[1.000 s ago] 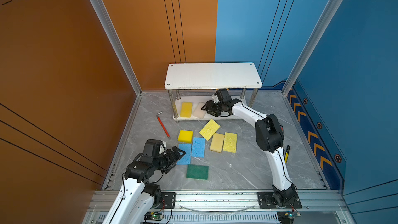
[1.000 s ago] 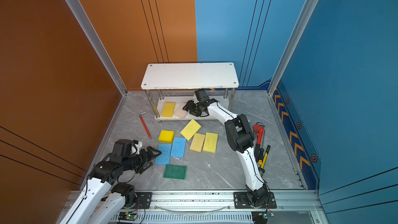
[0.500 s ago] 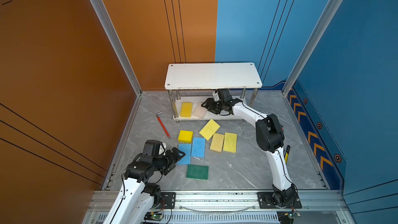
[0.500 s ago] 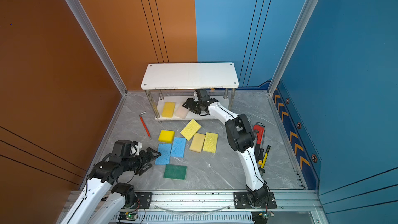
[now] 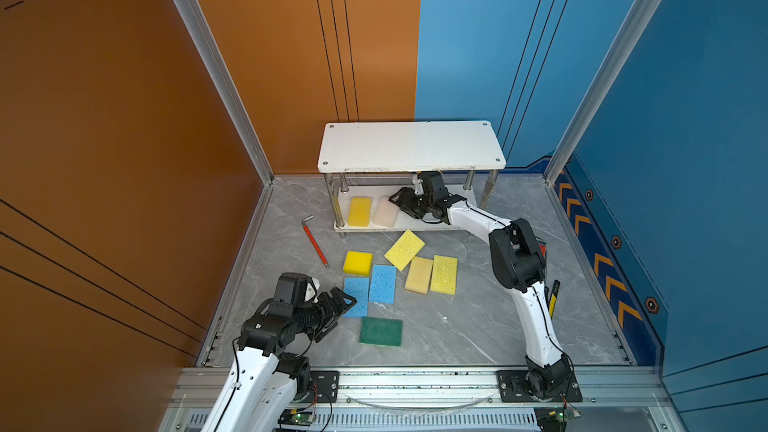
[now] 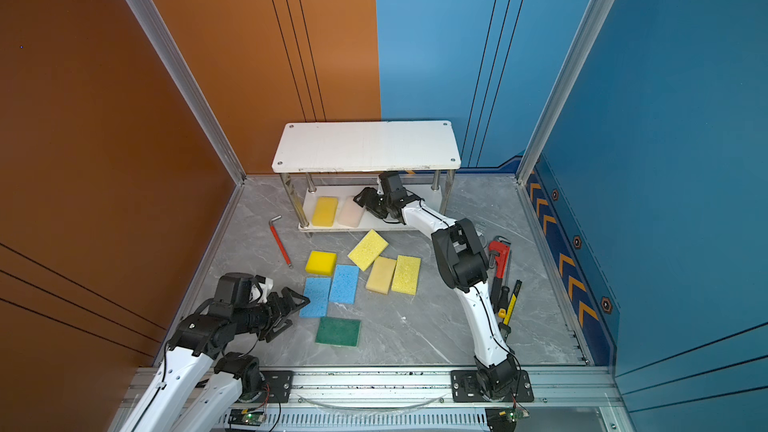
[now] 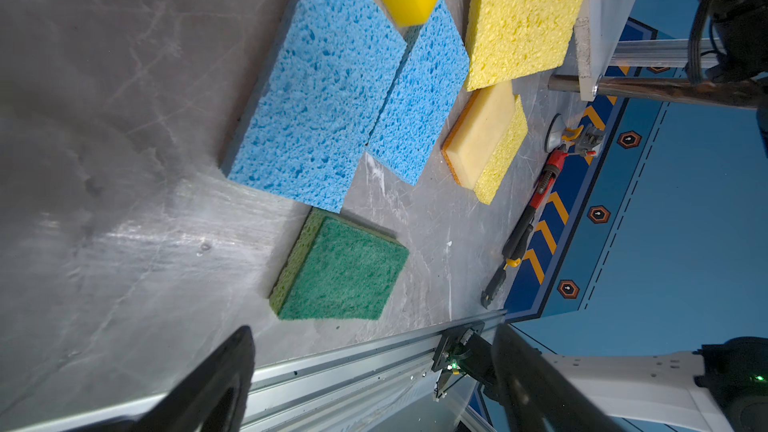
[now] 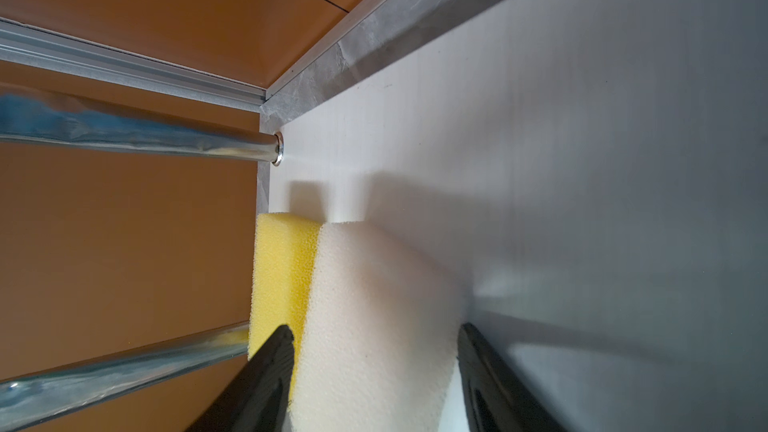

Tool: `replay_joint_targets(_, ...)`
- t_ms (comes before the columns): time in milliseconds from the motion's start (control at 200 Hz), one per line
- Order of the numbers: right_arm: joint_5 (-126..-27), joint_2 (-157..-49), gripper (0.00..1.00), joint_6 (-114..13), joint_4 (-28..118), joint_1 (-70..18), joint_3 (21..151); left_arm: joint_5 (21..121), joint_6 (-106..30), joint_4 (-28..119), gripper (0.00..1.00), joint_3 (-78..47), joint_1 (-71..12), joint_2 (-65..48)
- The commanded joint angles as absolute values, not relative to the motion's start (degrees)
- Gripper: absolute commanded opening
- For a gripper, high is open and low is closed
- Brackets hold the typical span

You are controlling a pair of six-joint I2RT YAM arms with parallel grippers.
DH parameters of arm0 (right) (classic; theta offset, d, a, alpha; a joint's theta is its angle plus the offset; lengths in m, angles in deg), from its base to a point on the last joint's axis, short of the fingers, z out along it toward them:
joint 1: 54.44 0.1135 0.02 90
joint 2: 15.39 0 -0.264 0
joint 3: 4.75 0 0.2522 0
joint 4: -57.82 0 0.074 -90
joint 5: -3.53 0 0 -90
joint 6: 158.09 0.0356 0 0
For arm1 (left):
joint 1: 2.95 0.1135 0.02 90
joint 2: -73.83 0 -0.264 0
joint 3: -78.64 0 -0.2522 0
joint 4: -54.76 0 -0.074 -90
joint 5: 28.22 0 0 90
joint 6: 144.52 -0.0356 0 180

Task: Place and organize the cleaning sponges onto the shelf
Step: 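Set the white sponge beside the yellow sponge and open the right gripper, then withdraw the right gripper from the shelf toward the robot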

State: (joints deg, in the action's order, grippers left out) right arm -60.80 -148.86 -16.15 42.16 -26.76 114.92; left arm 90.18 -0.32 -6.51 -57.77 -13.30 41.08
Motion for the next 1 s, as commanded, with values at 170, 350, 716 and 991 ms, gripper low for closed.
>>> replay_joint_targets(170, -59.95, -151.88, 0.65, -13.86, 45.83, -27.11, 114.71, 91.66, -0.85, -7.92, 0.9, -58.19, -12.68, 42.63)
replay_joint_targets(350, -58.56, -153.07, 0.66, -13.45, 46.43, -26.69, 115.69, 91.61, -0.25, -8.09, 0.9, -58.8, -12.62, 43.77)
replay_joint_targets(716, -57.91, -152.6, 0.66, -14.08, 44.78, -26.74, 115.93, 91.17, -0.05, -8.08, 0.9, -59.23, -12.62, 44.72)
replay_joint_targets(991, -57.38, -152.45, 0.67, -14.05, 44.14, -26.85, 116.24, 90.71, -0.79, -8.09, 0.91, -59.42, -12.24, 44.24)
